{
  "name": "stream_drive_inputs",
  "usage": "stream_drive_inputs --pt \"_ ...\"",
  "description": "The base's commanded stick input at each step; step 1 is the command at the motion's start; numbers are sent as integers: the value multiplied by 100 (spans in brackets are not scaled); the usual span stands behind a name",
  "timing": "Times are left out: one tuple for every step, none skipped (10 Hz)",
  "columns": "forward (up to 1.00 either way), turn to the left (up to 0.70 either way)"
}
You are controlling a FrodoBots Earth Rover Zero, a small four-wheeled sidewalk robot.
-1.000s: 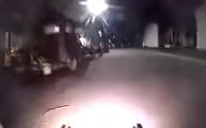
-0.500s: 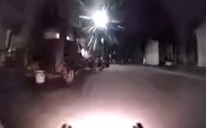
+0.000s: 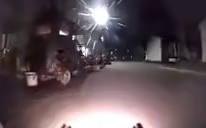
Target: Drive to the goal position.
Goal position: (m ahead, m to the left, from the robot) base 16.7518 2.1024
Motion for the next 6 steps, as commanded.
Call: stream_drive_inputs --pt "85 -34" --pt "85 -34" --pt "85 -34" --pt "85 -16" --pt "85 0" --pt "85 0"
